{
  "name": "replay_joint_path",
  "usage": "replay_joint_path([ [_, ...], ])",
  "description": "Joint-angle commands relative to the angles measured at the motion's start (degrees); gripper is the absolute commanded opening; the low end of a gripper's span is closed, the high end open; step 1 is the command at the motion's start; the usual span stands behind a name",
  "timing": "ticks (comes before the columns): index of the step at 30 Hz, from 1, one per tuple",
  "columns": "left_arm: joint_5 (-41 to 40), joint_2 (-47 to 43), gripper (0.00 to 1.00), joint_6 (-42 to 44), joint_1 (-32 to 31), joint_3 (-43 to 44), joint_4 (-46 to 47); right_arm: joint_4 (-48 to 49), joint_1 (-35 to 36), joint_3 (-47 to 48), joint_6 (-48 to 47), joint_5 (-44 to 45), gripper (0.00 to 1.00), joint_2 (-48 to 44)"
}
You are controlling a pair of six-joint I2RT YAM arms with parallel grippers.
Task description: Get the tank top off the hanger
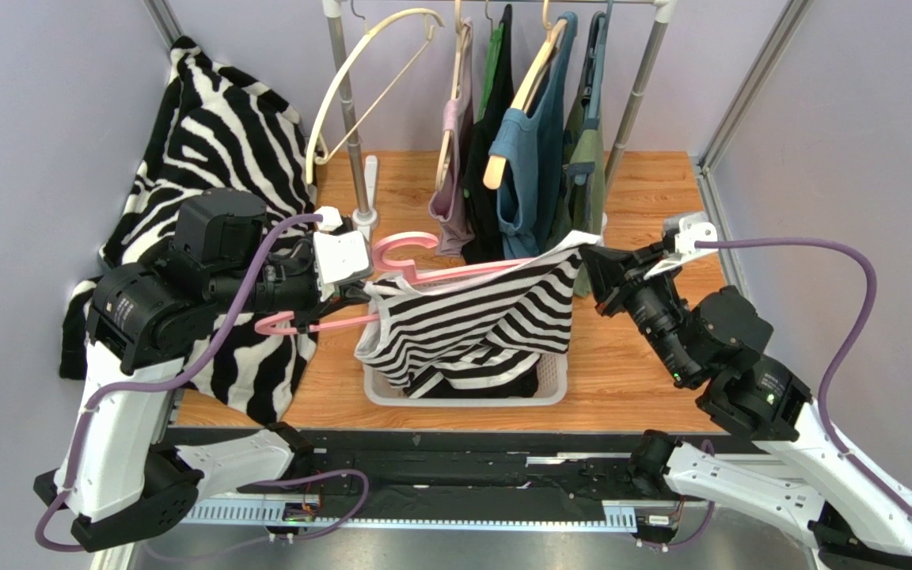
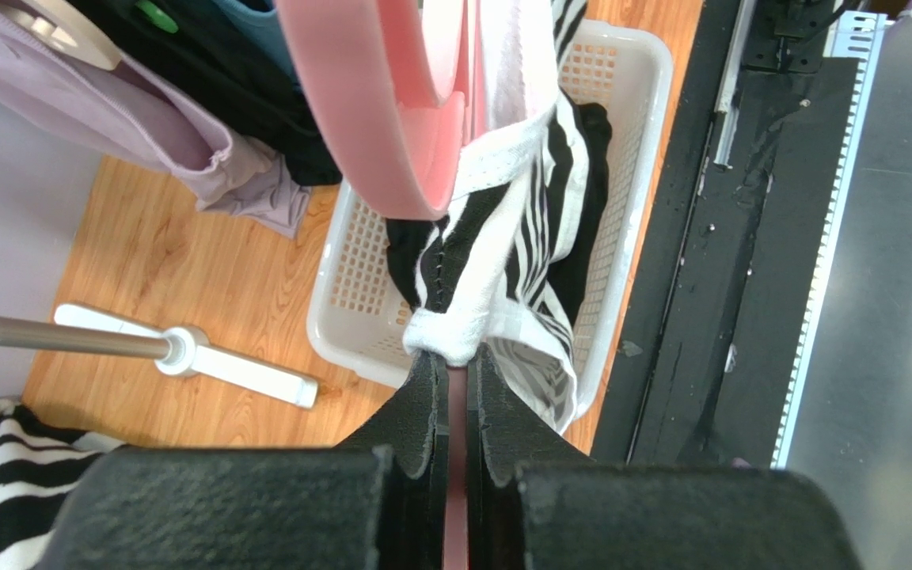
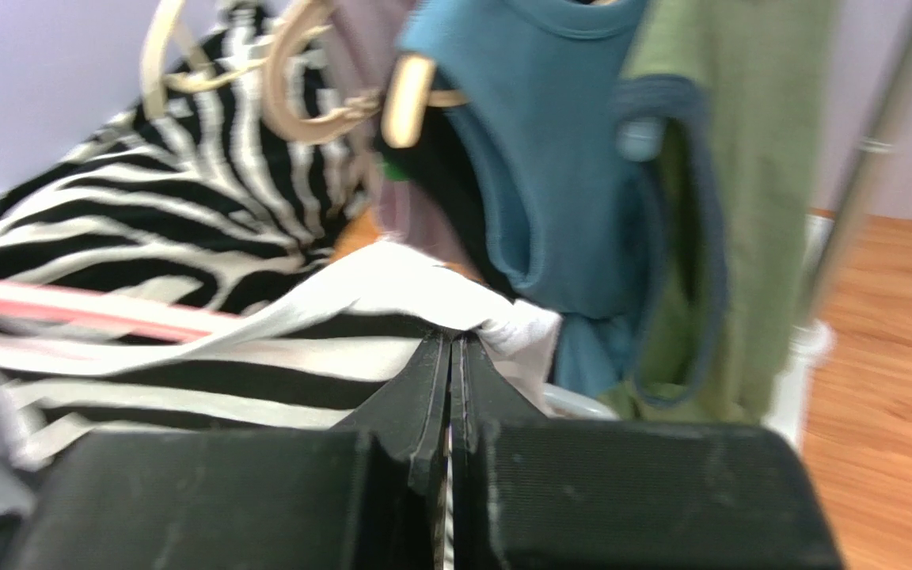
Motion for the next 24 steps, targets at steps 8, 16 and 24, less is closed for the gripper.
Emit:
replay_joint_path([
  [8, 1.75, -4.51, 0.00, -1.33, 4.41, 3.28, -2.03, -2.15, -22.48, -5.13, 6.55, -18.27, 0.00, 2.11],
  [16, 2.10, -1.88, 0.00, -3.00, 4.94, 3.81, 0.78, -1.25, -20.55, -5.41, 0.66, -46.57, 0.00, 0.78],
  [24, 6.76, 4.36, 0.00, -3.27, 4.94, 10.13, 0.35, -20.13, -15.72, 9.88, -12.17, -49.98, 0.49, 9.30],
])
